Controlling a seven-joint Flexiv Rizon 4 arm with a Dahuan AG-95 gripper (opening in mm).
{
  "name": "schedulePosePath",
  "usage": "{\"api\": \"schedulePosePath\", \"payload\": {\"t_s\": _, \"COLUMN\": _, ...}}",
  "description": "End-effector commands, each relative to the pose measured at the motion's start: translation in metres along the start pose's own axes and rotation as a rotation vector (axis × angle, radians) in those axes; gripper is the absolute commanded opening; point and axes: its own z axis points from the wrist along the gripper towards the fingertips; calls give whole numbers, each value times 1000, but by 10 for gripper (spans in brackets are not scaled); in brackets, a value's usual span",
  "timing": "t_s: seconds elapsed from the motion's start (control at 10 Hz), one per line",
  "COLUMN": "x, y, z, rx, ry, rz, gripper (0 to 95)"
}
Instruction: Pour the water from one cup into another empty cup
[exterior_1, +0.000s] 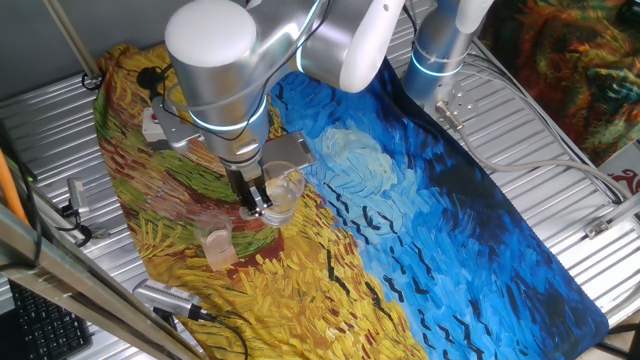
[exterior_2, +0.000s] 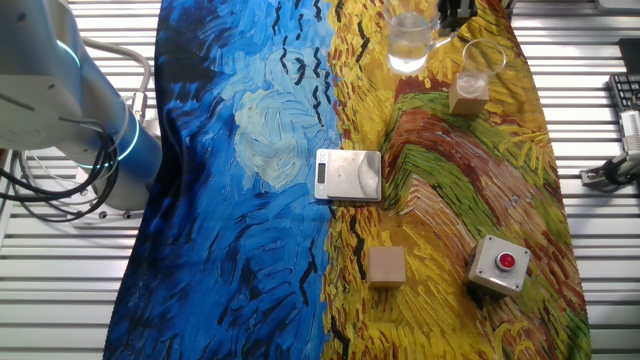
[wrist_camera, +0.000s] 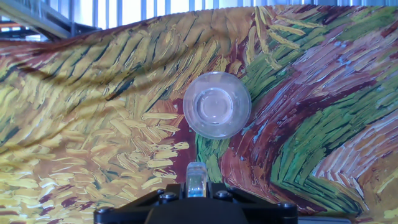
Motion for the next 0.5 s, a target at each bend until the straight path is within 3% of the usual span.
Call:
{"api": "schedulePosePath", "payload": {"t_s": 0.1, "x": 0, "y": 0, "z": 0, "rx": 0, "ry": -1, "rz": -4, "gripper": 0}}
{"api": "schedulePosePath", "payload": {"t_s": 0.5, "x": 0, "y": 1, "z": 0, "rx": 2, "ry": -1, "rz": -34, "gripper": 0}}
